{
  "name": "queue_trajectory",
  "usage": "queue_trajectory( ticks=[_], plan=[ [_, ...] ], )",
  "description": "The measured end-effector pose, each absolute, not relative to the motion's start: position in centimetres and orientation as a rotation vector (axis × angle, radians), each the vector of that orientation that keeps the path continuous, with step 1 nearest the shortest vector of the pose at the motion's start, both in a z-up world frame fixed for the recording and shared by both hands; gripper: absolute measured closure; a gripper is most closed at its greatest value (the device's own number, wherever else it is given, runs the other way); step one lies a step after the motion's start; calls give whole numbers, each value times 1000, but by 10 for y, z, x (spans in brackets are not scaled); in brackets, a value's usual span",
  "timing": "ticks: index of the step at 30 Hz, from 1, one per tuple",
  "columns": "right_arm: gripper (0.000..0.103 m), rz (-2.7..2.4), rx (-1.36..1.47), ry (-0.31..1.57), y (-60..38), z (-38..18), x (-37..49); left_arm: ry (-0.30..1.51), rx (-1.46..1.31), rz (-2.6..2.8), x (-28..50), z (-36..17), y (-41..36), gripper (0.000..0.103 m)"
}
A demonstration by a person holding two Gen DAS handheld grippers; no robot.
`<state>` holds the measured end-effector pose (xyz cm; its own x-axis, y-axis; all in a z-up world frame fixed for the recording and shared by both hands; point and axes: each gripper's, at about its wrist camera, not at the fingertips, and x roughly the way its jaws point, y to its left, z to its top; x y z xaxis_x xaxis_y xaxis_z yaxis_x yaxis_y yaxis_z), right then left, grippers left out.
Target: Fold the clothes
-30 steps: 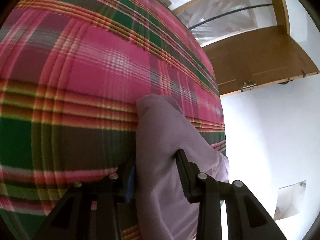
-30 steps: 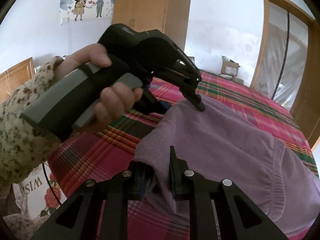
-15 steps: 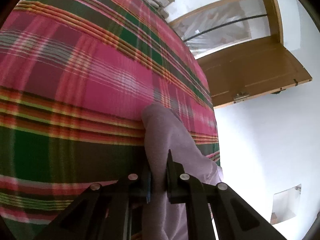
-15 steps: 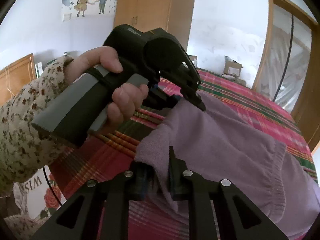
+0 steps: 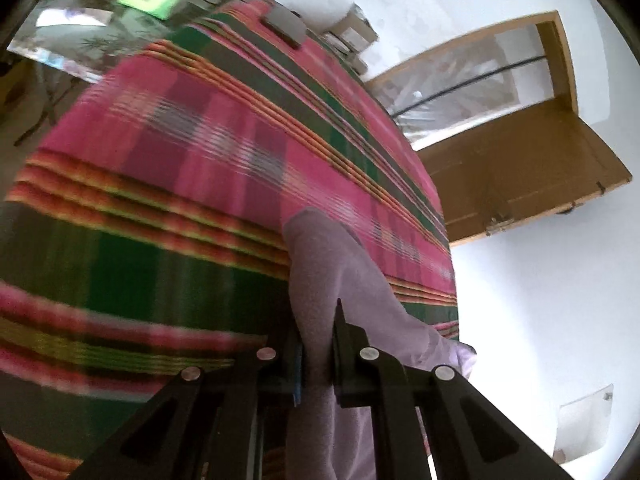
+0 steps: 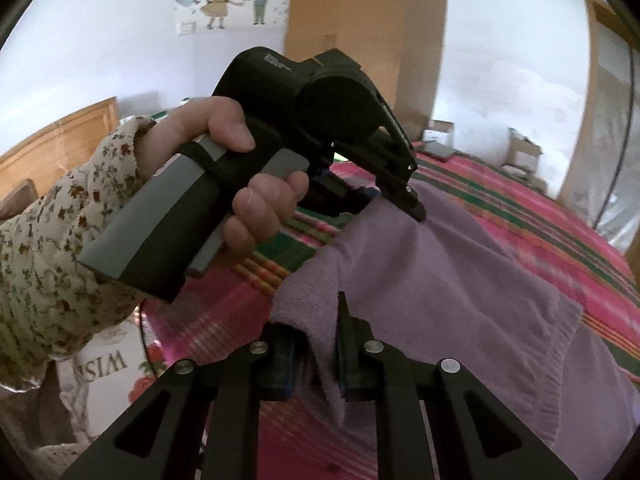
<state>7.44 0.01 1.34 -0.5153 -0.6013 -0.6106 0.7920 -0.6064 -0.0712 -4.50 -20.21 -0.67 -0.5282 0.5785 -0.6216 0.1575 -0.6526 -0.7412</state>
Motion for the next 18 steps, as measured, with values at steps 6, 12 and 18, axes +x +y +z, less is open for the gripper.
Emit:
queue_trajectory(
  ticks=[6,12,18],
  plan=[
    [88,-2069,680,453,-26,14,78,-1187,-1359,2302,-28,-9,-232,92],
    [88,-2013,703,430,-37,10,86,-1210,-1387,2315,-24,-16,-238,91],
    [85,-1970,781,392,-36,1,75,-1195,-1431,2340,-26,-19,-232,87]
  ],
)
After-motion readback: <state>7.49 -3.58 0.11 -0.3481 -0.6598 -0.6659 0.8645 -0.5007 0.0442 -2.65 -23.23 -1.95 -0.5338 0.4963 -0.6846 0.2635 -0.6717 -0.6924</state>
